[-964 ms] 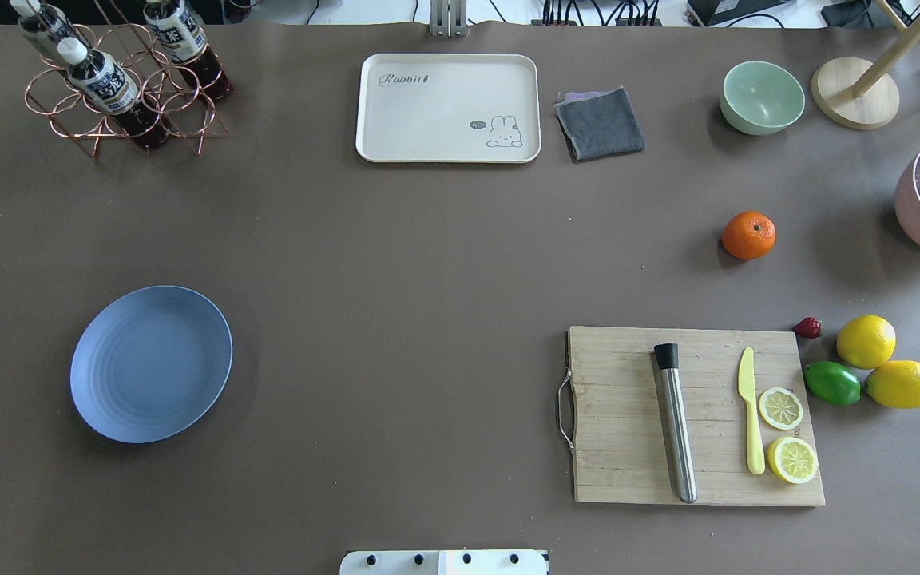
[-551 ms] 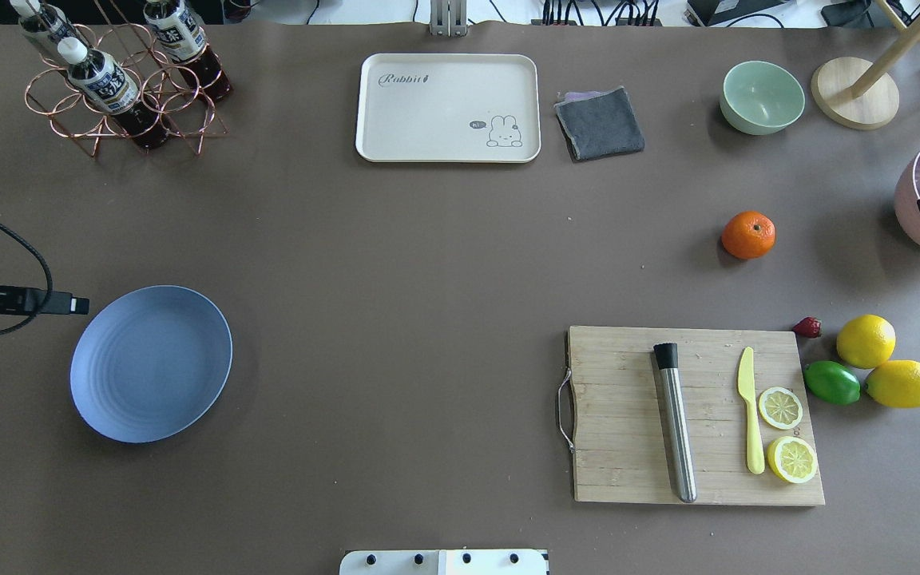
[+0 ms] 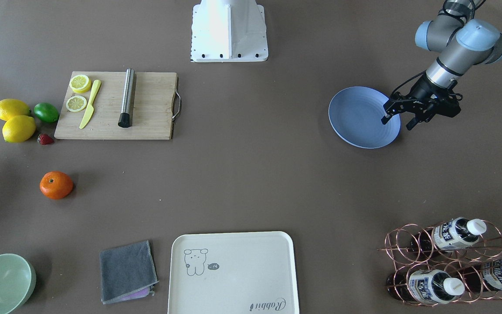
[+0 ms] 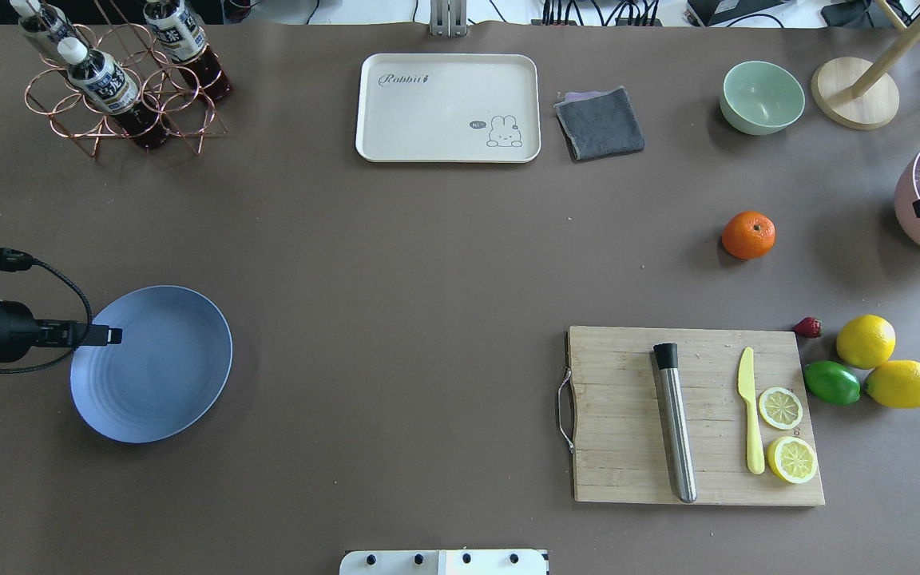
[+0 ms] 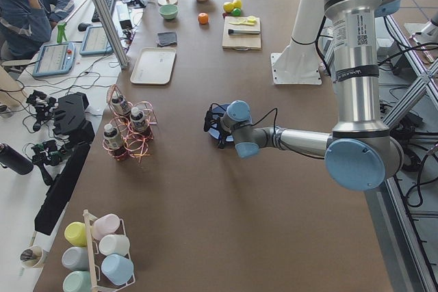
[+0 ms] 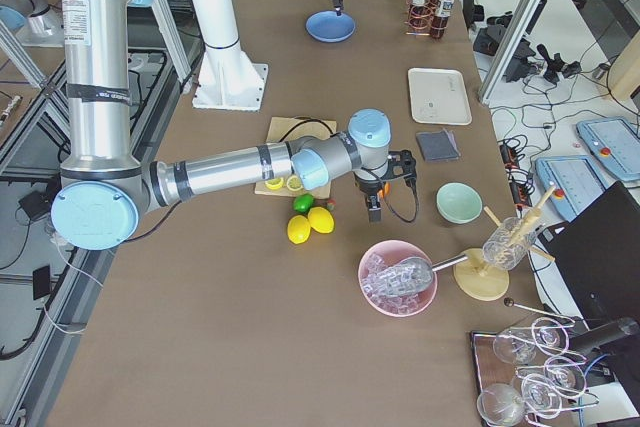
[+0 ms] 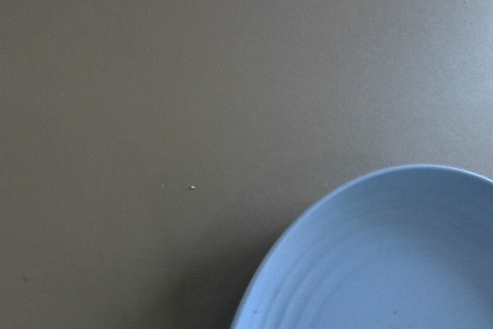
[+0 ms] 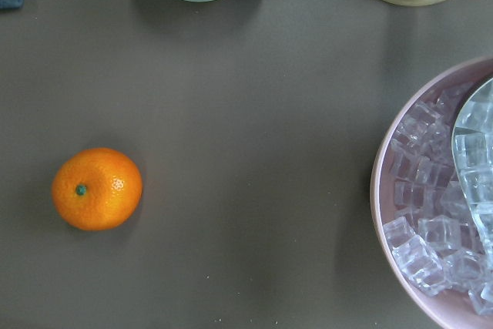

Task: Pick orange to plate
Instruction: 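Move the left gripper down to the rim of the light-blue plate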

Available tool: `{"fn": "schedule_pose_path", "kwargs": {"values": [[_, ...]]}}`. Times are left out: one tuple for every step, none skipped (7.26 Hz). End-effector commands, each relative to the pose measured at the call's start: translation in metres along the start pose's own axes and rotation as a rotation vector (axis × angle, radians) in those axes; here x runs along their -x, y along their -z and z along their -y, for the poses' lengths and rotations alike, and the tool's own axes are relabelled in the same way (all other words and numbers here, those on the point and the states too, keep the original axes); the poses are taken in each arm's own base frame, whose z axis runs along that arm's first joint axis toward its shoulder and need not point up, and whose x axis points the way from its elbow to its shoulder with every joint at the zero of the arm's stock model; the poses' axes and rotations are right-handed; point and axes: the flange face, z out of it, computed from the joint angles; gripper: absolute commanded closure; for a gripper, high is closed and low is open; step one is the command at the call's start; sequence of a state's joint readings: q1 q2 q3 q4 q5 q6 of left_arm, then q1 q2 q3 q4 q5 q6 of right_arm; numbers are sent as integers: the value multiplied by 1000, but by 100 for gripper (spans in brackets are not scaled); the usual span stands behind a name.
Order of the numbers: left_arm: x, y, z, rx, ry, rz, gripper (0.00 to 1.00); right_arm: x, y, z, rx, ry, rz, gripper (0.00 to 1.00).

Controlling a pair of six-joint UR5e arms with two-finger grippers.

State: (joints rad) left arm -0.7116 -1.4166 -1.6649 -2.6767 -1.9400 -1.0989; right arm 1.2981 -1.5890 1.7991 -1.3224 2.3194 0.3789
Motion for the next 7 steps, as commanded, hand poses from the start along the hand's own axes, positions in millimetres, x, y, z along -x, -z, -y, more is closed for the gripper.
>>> {"fn": "schedule_pose_path", "kwargs": {"values": [[5, 0, -5, 11, -63, 7, 46, 2, -1, 1, 1, 3, 1, 0], [5, 0, -5, 15, -63, 5, 50, 2, -2, 1, 2, 4, 0, 0], [5, 0, -5, 16, -64, 4, 55, 3, -2, 2, 2, 6, 1, 0], [5, 0, -5, 16, -64, 4, 62, 5, -2, 3, 1, 9, 2, 0], [5, 0, -5, 17, -63, 6, 82, 5, -2, 3, 1, 10, 2, 0], [5, 0, -4, 13, -63, 4, 100, 5, -2, 3, 1, 10, 2, 0], [2, 4, -2, 6, -60, -6, 100, 6, -3, 3, 2, 11, 2, 0]]}}
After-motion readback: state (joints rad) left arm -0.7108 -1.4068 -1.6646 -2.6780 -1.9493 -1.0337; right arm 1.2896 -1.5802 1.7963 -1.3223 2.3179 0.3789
